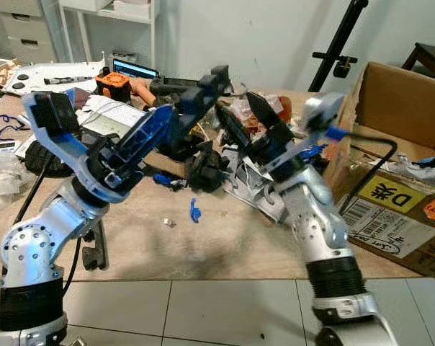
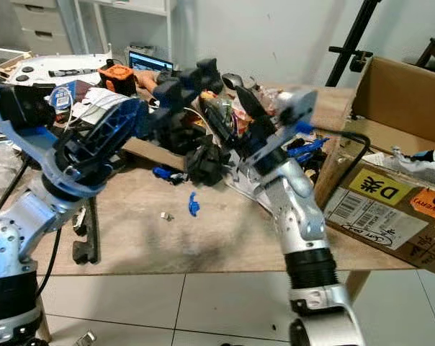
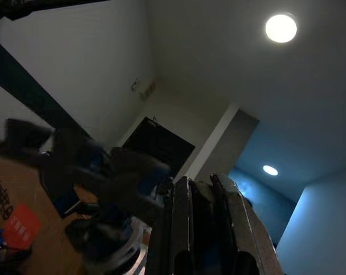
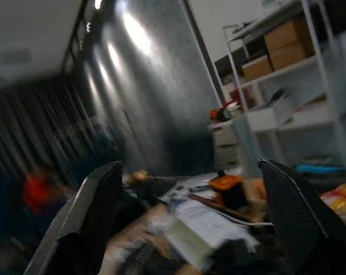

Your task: Picking trash to rubbish bin

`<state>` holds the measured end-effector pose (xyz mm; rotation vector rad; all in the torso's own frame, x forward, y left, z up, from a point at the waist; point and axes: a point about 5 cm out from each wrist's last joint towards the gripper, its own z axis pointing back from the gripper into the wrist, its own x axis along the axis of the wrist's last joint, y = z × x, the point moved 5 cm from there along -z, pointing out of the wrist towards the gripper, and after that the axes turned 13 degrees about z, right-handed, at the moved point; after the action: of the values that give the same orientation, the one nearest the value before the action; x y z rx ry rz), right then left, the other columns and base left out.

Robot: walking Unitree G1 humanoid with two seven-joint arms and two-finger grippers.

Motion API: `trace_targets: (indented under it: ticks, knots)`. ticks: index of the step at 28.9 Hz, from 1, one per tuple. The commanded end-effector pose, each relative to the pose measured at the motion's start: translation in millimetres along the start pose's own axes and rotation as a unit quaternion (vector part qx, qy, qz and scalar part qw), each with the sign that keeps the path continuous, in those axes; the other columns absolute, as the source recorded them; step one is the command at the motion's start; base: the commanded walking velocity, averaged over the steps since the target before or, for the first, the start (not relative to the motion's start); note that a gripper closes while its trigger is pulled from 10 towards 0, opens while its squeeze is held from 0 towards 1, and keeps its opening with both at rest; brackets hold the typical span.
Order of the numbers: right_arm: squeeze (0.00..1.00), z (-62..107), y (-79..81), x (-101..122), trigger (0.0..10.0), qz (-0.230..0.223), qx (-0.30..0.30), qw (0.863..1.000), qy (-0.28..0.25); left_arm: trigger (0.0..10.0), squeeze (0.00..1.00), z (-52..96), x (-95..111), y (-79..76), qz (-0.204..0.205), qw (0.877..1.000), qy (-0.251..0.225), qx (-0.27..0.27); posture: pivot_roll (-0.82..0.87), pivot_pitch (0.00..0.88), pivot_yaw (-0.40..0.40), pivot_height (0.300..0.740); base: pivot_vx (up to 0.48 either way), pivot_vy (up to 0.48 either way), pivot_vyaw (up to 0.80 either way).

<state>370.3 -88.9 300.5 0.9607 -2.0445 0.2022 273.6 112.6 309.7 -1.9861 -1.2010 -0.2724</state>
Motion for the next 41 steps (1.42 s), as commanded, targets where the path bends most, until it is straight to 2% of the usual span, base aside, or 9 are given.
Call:
trace_targets:
  ticks: [1, 4, 12, 16, 34, 35, 36, 37, 41]
  knots:
    - [0.00, -0.6, 1.9, 7, 10.0, -0.054, 0.000, 0.998, -0.012, 0.0, 0.00, -2.1, -6, -3.5, -0.002, 1.000, 0.017, -0.004, 0.01, 0.126, -0.097, 0.740, 0.000, 0.000, 0.00]
    - [0.00, 0.1, 12.8, 0, 10.0, -0.175, 0.012, 0.984, -0.002, 0.0, 0.00, -3.7, -10, -4.6, 0.005, 1.000, 0.019, -0.008, 0.01, 0.125, -0.096, 0.740, 0.000, 0.000, 0.00]
    - [0.00, 2.6, 35.3, -6, 10.0, -0.273, 0.060, 0.960, 0.002, 0.0, 0.00, -11.4, -21, -8.6, 0.028, 0.999, 0.032, -0.030, 0.02, 0.126, -0.092, 0.740, 0.000, 0.000, 0.00]
    - [0.00, 2.6, 30.3, -1, 10.0, -0.331, 0.050, 0.942, -0.017, 0.0, 0.00, -16.2, -26, -11.4, 0.044, 0.997, 0.032, -0.047, 0.02, 0.126, -0.092, 0.740, 0.000, 0.000, 0.00]
    - [0.00, 5.2, 12.7, 9, 10.0, -0.383, 0.037, 0.921, -0.059, 0.0, 0.00, -24.9, -39, -17.1, 0.073, 0.994, 0.044, -0.067, 0.02, 0.125, -0.090, 0.740, 0.000, 0.000, 0.00]
    - [0.00, 5.1, 15.8, 13, 5.2, -0.389, 0.050, 0.918, -0.065, 0.0, 0.00, -25.0, -40, -16.1, 0.072, 0.994, 0.045, -0.065, 0.02, 0.125, -0.090, 0.740, 0.000, 0.000, 0.00]
    - [0.00, 5.1, 15.8, 13, 5.2, -0.389, 0.050, 0.918, -0.065, 0.0, 0.00, -25.0, -40, -16.1, 0.072, 0.994, 0.045, -0.065, 0.02, 0.125, -0.090, 0.740, 0.000, 0.000, 0.00]
    - [0.00, 5.4, 17.4, 16, 0.0, -0.397, 0.059, 0.913, -0.069, 0.0, 0.00, -25.0, -40, -15.2, 0.071, 0.995, 0.045, -0.061, 0.02, 0.126, -0.091, 0.740, 0.000, 0.000, 0.00]
    - [0.00, 6.9, 19.9, 21, 0.0, -0.405, 0.075, 0.908, -0.077, 0.0, 0.00, -24.9, -40, -12.6, 0.066, 0.995, 0.045, -0.053, 0.02, 0.126, -0.091, 0.740, 0.000, 0.000, 0.00]
